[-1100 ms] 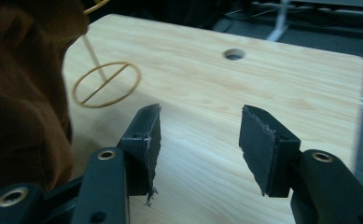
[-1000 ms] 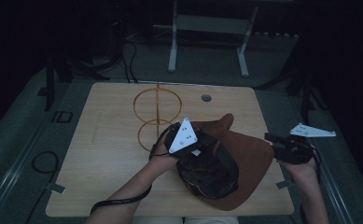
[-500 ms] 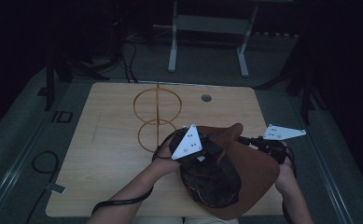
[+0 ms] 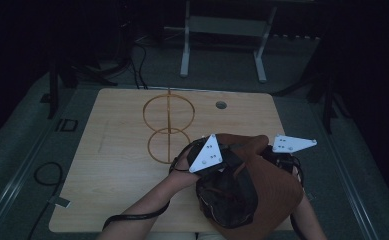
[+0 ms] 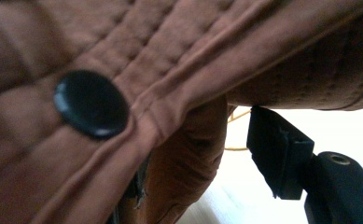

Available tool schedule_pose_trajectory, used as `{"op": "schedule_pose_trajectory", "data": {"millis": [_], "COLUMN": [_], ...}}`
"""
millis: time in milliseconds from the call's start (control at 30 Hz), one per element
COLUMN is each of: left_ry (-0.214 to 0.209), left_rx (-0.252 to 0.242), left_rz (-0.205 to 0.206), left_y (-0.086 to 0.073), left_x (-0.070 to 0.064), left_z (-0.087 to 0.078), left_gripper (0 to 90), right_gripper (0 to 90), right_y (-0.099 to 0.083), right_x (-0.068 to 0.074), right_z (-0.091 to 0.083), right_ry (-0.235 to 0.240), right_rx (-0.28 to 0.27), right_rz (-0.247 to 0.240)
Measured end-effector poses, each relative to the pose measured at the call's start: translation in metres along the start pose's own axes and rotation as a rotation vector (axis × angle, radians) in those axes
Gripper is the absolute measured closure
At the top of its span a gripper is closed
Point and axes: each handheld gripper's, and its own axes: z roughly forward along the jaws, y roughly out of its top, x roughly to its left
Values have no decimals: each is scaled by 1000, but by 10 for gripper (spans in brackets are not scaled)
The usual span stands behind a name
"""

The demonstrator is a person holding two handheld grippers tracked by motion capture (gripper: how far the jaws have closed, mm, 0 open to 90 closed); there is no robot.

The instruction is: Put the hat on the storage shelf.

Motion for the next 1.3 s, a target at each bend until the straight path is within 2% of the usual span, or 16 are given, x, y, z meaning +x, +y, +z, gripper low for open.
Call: {"op": "schedule_pose_trajectory", "data": {"millis": [133,233,333,400,433,500,567,600,700,1000,1033,1133,1167,1300], "left_ry": [3,-13,-12,-28,-31,-38,-38,-44,-49,-38,-27,-15,-7,19], "left_rx": [9,9,12,16,18,19,27,52,56,38,49,57,64,71], "left_rz": [10,-3,-3,-10,-15,-29,-41,-56,-71,-113,-109,-130,-134,-166], "left_y": [3,3,3,3,3,3,4,6,6,14,14,9,6,-3], "left_x": [-3,-3,-2,0,1,1,2,4,7,14,14,17,19,24], "left_z": [2,4,4,3,4,4,4,4,3,-5,-6,-11,-15,-26], "left_gripper": [860,860,859,856,854,847,804,804,719,586,563,522,517,517], "right_gripper": [445,549,709,850,865,874,876,878,880,880,881,881,880,880], "right_y": [2,2,2,1,1,2,2,2,0,6,7,9,10,12], "right_x": [-1,-3,-4,-4,-4,-4,-3,-3,-2,-6,-6,-8,-11,-15], "right_z": [0,3,4,4,4,3,2,2,0,-12,-13,-18,-24,-31], "right_ry": [12,54,70,81,87,77,78,78,70,62,60,43,33,23], "right_rx": [-24,-20,-7,-3,-1,8,8,10,22,-28,-31,-50,-70,-93], "right_rz": [3,25,31,37,43,36,38,39,28,44,42,46,50,64]}}
